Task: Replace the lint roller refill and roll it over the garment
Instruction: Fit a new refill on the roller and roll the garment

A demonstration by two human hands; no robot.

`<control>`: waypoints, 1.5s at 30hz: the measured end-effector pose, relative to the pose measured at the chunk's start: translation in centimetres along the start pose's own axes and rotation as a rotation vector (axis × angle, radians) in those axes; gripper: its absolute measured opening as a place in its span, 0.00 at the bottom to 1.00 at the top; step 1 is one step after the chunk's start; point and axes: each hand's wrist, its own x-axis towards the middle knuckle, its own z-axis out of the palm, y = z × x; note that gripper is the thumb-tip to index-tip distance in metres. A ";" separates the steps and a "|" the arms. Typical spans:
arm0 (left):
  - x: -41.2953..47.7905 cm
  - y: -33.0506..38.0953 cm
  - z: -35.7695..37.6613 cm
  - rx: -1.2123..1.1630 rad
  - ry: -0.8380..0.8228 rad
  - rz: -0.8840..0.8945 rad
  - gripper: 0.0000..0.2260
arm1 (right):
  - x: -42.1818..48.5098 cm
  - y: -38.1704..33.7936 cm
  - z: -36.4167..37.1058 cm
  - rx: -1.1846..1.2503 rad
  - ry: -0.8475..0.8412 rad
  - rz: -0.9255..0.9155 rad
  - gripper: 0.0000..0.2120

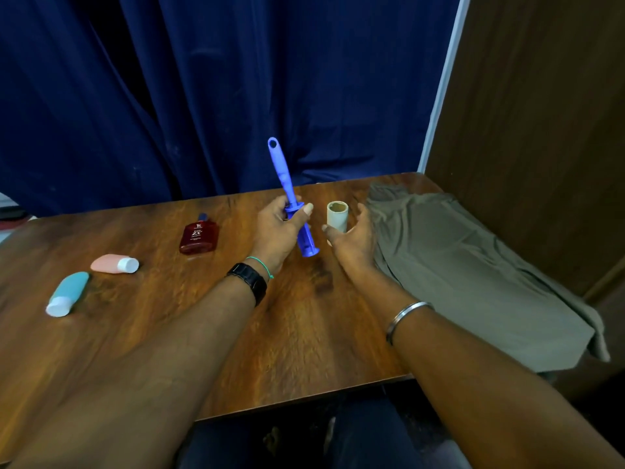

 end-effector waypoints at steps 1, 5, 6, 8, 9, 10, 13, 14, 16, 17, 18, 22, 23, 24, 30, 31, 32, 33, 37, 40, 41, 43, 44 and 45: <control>0.2 0.0 0.2 -0.018 -0.005 -0.011 0.05 | 0.5 0.4 0.3 0.009 -0.020 0.017 0.49; 0.9 -0.1 0.8 -0.079 -0.020 -0.065 0.07 | 1.4 0.8 0.9 0.058 -0.070 0.009 0.36; 1.1 -0.2 0.8 -0.092 -0.017 -0.076 0.08 | 1.5 0.8 1.0 0.052 -0.072 -0.001 0.32; 1.3 0.0 0.8 -0.112 -0.012 -0.091 0.09 | 1.6 0.9 1.0 0.041 -0.073 -0.013 0.27; 1.4 0.1 0.7 -0.117 -0.007 -0.092 0.09 | 1.6 0.9 1.0 0.048 -0.075 -0.022 0.26; 1.5 0.4 0.6 -0.126 0.002 -0.088 0.09 | 1.4 0.9 0.9 0.060 -0.080 -0.034 0.26; 1.9 1.7 0.1 -0.177 0.055 -0.075 0.09 | 0.4 0.5 0.7 0.104 -0.120 -0.091 0.25; 2.0 2.3 0.0 -0.201 0.074 -0.071 0.09 | 0.0 0.3 0.6 0.108 -0.139 -0.117 0.25; 2.3 3.6 -0.4 -0.243 0.095 -0.058 0.09 | -1.0 -0.1 0.5 0.082 -0.180 -0.169 0.25; 2.5 4.3 -0.5 -0.256 0.102 -0.047 0.09 | -1.5 -0.3 0.5 0.075 -0.197 -0.192 0.25; 2.5 5.0 -0.8 -0.263 0.107 -0.035 0.08 | -2.1 -0.6 0.5 0.069 -0.214 -0.204 0.24; 2.6 6.9 -1.7 -0.267 0.121 -0.001 0.10 | -4.1 -1.1 0.6 0.011 -0.262 -0.236 0.28; 2.5 7.2 -2.0 -0.267 0.120 -0.001 0.10 | -4.6 -1.2 0.6 0.014 -0.272 -0.254 0.28; 2.2 7.5 -2.2 -0.267 0.118 -0.004 0.10 | -5.0 -1.3 0.6 0.025 -0.285 -0.266 0.28; -0.2 7.9 -3.0 -0.237 0.118 -0.021 0.08 | -7.1 -2.9 -0.2 0.128 -0.329 -0.271 0.26; -0.5 8.0 -3.1 -0.241 0.122 -0.023 0.08 | -7.4 -3.1 -0.3 0.141 -0.340 -0.271 0.26; -0.7 8.2 -3.3 -0.250 0.125 -0.025 0.08 | -7.6 -3.3 -0.4 0.151 -0.345 -0.272 0.26; -0.8 8.3 -3.5 -0.257 0.127 -0.024 0.09 | -7.9 -3.5 -0.6 0.163 -0.349 -0.275 0.26; -1.3 8.7 -3.9 -0.229 0.123 -0.032 0.10 | -8.6 -4.4 -1.2 0.205 -0.372 -0.288 0.24; -1.7 8.7 -4.1 -0.210 0.118 -0.029 0.10 | -9.0 -5.2 -1.4 0.231 -0.385 -0.297 0.22; -1.8 8.6 -4.1 -0.207 0.120 -0.027 0.10 | -9.2 -5.4 -1.5 0.236 -0.386 -0.296 0.22; -2.1 8.6 -4.1 -0.202 0.117 -0.022 0.10 | -9.4 -5.5 -1.5 0.231 -0.386 -0.294 0.21; -2.2 8.6 -4.1 -0.202 0.111 -0.020 0.09 | -9.5 -5.5 -1.5 0.229 -0.386 -0.291 0.21; -2.2 8.4 -4.2 -0.202 0.106 -0.021 0.09 | -9.6 -5.5 -1.6 0.232 -0.386 -0.288 0.21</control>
